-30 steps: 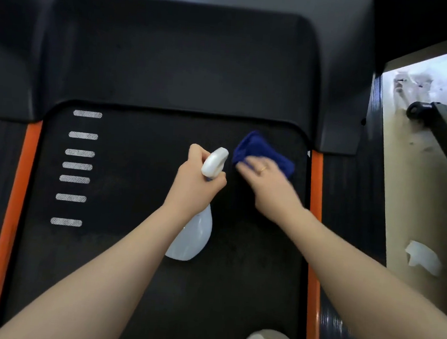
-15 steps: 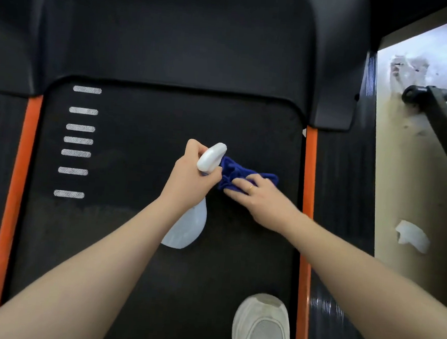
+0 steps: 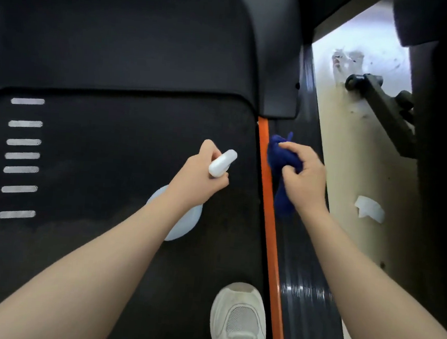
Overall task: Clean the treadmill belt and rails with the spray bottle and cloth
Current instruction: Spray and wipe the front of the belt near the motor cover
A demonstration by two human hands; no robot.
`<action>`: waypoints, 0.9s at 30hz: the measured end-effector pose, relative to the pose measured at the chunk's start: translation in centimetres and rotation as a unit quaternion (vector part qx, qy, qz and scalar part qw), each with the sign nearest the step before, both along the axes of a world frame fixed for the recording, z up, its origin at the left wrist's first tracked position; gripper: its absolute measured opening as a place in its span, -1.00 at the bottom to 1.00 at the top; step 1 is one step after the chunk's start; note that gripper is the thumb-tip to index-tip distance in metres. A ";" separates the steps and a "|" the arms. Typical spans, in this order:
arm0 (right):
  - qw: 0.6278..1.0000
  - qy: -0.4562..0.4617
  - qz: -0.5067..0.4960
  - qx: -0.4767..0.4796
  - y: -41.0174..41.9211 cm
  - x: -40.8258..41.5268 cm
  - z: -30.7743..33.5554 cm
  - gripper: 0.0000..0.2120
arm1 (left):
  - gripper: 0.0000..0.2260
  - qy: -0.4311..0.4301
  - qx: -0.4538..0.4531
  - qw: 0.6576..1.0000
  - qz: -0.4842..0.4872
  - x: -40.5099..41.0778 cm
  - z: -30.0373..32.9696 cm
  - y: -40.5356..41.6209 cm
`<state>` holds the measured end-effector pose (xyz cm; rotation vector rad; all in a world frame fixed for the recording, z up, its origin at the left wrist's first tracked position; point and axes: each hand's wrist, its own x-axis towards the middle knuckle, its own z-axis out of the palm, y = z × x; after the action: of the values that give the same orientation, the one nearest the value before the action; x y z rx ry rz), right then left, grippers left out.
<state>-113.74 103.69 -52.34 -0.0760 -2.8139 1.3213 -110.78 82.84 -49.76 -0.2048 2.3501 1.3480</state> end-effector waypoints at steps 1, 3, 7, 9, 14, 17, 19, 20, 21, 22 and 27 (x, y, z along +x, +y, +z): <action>1.000 -0.005 -0.029 0.000 1.4 -0.3 0.6 -0.52 | -0.78 0.005 0.000 1.000 -0.020 -0.9 0.1 1.3; 0.997 -0.027 -0.076 -0.014 3.9 -0.5 1.5 -0.53 | -0.78 0.015 -0.005 0.998 -0.054 -2.5 0.1 3.8; 0.987 -0.049 -0.144 -0.056 5.8 0.1 1.6 -0.53 | -0.79 0.022 -0.054 0.990 -0.125 -4.3 0.0 7.9; 0.984 -0.051 -0.163 -0.059 6.2 0.6 1.5 -0.52 | -0.77 0.028 -0.088 0.982 -0.165 -4.1 -0.3 9.0; 0.994 -0.040 -0.102 0.023 6.9 2.8 0.8 -0.52 | -0.76 0.009 -0.073 0.975 -0.212 -1.8 -0.6 8.2; 0.996 -0.005 -0.018 0.087 6.8 4.0 -0.8 -0.52 | -0.76 -0.016 -0.075 0.972 -0.223 -0.7 -1.0 7.0; 0.988 0.019 0.062 0.140 6.2 4.2 -1.6 -0.50 | -0.75 -0.030 -0.084 0.975 -0.204 -0.7 -1.3 6.2; 0.979 0.033 0.113 0.168 5.7 4.2 -2.0 -0.50 | -0.75 -0.030 -0.082 0.979 -0.186 -0.8 -1.3 5.7; 0.965 0.046 0.169 0.197 5.1 4.1 -2.3 -0.51 | -0.74 -0.026 -0.073 0.984 -0.159 -1.2 -1.2 5.3; 0.947 0.057 0.223 0.223 4.5 4.0 -2.9 -0.53 | -0.74 -0.020 -0.058 0.990 -0.125 -1.6 -1.0 4.8; 0.924 0.042 0.282 0.256 3.7 0.1 -4.6 -0.53 | -0.76 0.026 0.003 0.999 -0.038 -3.9 -0.5 3.2</action>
<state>-113.69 107.40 -56.97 0.8318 -3.1080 0.5452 -114.67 86.09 -50.27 -0.0784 2.3704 1.3399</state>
